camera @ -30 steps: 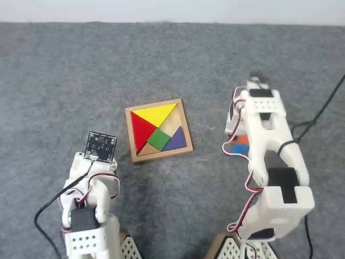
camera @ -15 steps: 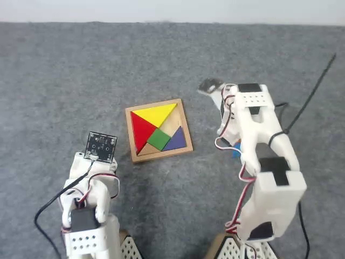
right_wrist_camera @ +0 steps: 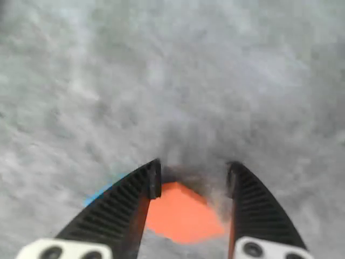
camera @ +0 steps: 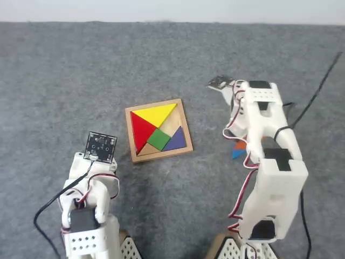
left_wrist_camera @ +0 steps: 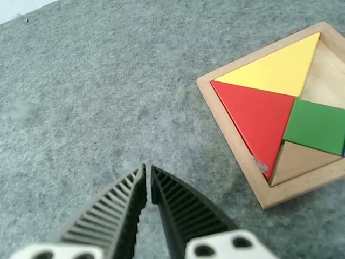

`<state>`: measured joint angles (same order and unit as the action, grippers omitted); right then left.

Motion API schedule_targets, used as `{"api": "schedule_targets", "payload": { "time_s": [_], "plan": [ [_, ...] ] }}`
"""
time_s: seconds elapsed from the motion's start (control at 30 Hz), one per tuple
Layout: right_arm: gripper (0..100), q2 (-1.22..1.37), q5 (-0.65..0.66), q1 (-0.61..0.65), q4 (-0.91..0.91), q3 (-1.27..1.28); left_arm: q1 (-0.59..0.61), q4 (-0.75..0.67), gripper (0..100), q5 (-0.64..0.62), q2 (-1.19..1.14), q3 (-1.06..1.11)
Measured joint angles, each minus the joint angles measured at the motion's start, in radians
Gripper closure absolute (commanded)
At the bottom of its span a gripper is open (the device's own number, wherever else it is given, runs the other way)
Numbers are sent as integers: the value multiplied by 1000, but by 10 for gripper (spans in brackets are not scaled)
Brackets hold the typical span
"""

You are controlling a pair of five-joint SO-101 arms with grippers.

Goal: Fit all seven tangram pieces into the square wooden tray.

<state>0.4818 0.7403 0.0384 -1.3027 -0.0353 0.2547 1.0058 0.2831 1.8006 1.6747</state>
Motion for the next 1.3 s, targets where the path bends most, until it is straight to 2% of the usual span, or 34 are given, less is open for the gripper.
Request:
{"api": "schedule_targets", "payload": {
  "time_s": [0.27,0.4,0.57,0.73,0.87,1.0,1.07,1.3],
  "plan": [
    [786,-2,77,-32,-107,-34,0,0,986,0,0,0],
    [786,-83,107,-35,-184,-58,0,0,986,0,0,0],
    [786,-216,316,-35,-313,-55,0,0,986,0,0,0],
    [786,-305,592,-72,-348,106,0,0,986,0,0,0],
    [779,-345,753,-117,-279,270,0,0,986,0,0,0],
    [683,-347,770,-118,-144,385,0,0,986,0,0,0],
    [666,-348,773,-118,-97,410,0,0,986,0,0,0],
    [749,-296,773,-123,38,405,0,0,986,0,0,0]
  ]
}}
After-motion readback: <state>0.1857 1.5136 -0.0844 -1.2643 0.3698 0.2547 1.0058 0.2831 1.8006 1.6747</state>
